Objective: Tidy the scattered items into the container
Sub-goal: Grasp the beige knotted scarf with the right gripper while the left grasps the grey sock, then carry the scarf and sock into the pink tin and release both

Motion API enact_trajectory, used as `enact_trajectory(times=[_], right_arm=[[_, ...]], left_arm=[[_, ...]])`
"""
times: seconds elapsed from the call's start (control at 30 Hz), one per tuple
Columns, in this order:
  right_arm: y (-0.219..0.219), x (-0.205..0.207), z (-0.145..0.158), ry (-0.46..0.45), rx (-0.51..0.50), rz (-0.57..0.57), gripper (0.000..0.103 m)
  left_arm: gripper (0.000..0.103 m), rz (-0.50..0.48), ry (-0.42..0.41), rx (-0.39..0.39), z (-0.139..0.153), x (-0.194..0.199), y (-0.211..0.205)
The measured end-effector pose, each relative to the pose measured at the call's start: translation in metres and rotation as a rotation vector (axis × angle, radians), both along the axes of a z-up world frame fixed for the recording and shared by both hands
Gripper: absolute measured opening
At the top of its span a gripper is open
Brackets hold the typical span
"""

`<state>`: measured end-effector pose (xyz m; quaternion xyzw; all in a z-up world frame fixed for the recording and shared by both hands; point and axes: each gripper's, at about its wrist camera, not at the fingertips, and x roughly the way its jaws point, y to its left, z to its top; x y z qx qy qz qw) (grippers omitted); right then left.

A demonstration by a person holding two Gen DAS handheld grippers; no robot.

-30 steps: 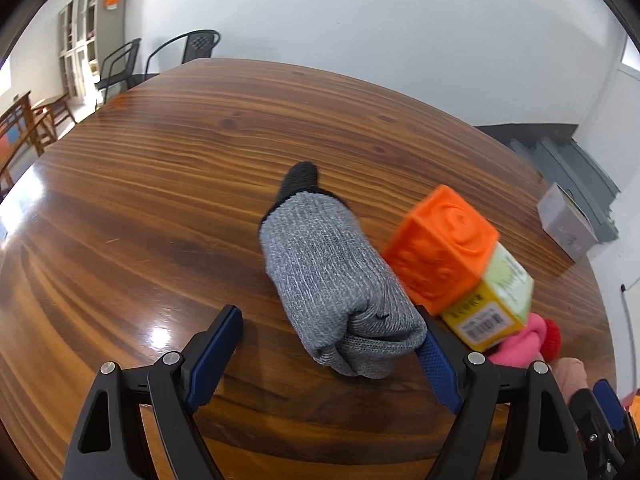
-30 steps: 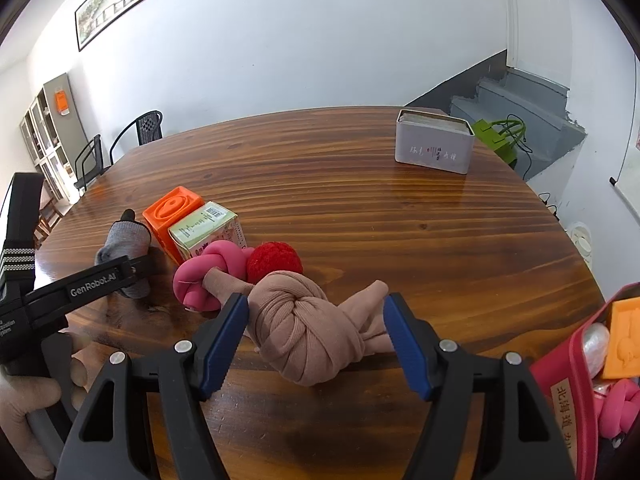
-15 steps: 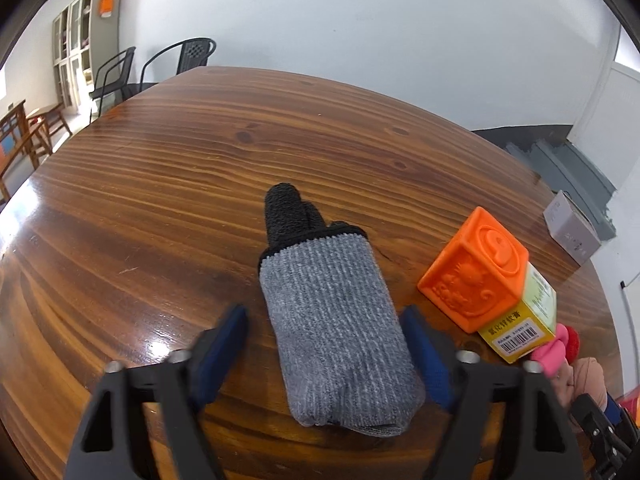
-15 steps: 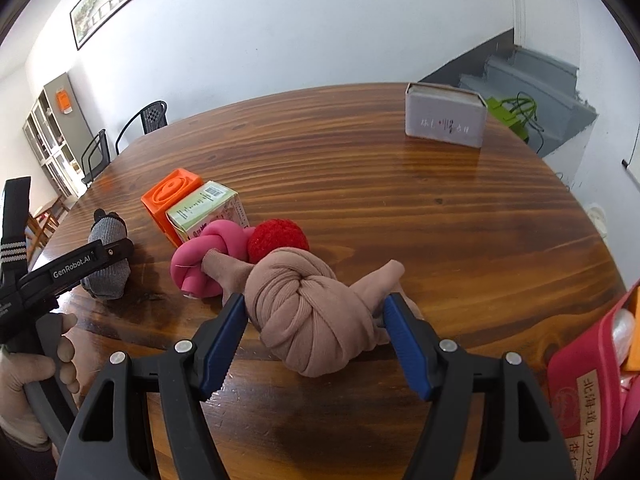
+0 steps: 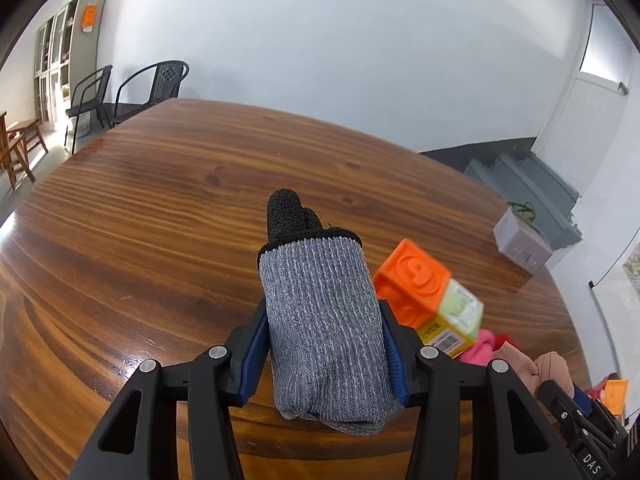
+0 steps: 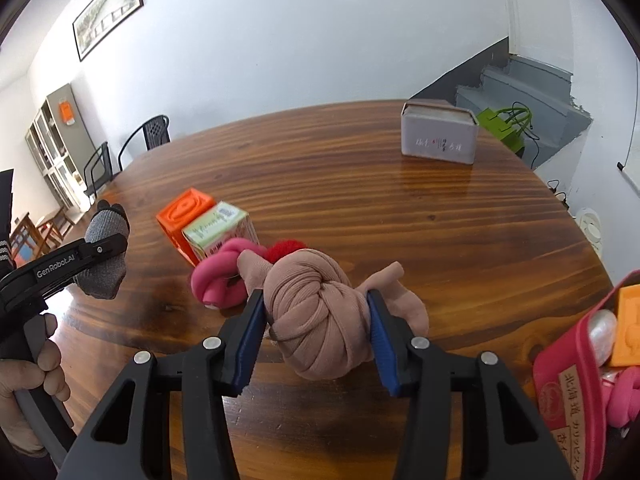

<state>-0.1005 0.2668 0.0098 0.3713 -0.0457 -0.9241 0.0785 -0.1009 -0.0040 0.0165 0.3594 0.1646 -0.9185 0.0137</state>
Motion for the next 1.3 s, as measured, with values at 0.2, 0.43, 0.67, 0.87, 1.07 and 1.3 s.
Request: enact_trajectory(times=[0.2,0.43,0.67,0.87,1.07,1.3], right_arm=[[0.01,0.01,0.019,0.054,-0.03,-0.034,0.053],[0.02,0.034,0.052,0.161,-0.063,-0.071,0.053],[0.032,0.076,0.072,0.254,-0.088,-0.124,0.053],[0.066,0.121,0.078,0.311,-0.069,-0.225,0.053],[0.122,0.158,0.085,0.317,-0.035,-0.342,0.053],[0.197,0.181,0.085,0.276,-0.004,-0.496,0.054]], left_arm=[[0.052,-0.027,0.052,0.022,0.021,0.012,0.005],[0.052,-0.086,0.109,0.029,0.042,0.026,0.022],[0.052,-0.171,0.157,0.031,0.062,0.046,0.051],[0.052,-0.248,0.176,0.026,0.069,0.064,0.081],[0.052,-0.333,0.187,0.025,0.074,0.082,0.116],[0.052,-0.446,0.183,0.03,0.076,0.1,0.166]])
